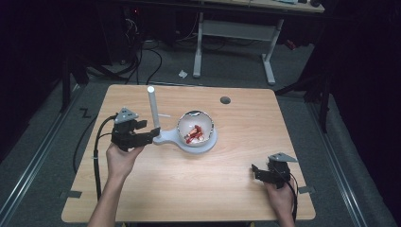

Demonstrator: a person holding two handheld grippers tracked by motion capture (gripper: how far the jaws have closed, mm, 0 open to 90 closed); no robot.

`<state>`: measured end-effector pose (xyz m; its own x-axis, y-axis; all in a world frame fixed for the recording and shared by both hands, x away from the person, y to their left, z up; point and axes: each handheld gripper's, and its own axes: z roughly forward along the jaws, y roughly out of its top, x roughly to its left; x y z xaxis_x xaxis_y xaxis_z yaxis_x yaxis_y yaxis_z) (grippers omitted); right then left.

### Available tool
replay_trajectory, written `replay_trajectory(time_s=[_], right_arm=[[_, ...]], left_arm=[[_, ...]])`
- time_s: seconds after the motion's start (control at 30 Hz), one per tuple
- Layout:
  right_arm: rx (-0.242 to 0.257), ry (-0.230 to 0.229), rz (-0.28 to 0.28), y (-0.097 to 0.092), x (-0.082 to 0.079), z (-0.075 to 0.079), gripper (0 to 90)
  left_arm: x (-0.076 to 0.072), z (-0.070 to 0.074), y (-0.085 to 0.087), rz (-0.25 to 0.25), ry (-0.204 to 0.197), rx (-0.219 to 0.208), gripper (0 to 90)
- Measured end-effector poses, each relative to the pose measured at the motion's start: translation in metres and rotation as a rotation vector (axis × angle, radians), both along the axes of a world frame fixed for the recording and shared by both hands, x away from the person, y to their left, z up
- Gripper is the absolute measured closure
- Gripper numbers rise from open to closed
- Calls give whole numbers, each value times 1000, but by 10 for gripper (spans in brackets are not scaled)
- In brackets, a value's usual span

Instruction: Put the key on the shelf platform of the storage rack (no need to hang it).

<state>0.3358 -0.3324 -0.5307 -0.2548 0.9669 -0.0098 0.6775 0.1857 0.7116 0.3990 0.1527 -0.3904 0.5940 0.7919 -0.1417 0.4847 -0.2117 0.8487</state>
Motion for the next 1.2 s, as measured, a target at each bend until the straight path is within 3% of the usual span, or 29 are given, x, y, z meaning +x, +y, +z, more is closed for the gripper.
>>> replay_trajectory(time_s=[0.73,1.2], right_arm=[[0,0,0,0,0,0,207],[0,0,0,0,0,0,207]], left_arm=[[-27,4,30,42,-22,-15,353],[-40,-6,45,71,-14,-32,342]])
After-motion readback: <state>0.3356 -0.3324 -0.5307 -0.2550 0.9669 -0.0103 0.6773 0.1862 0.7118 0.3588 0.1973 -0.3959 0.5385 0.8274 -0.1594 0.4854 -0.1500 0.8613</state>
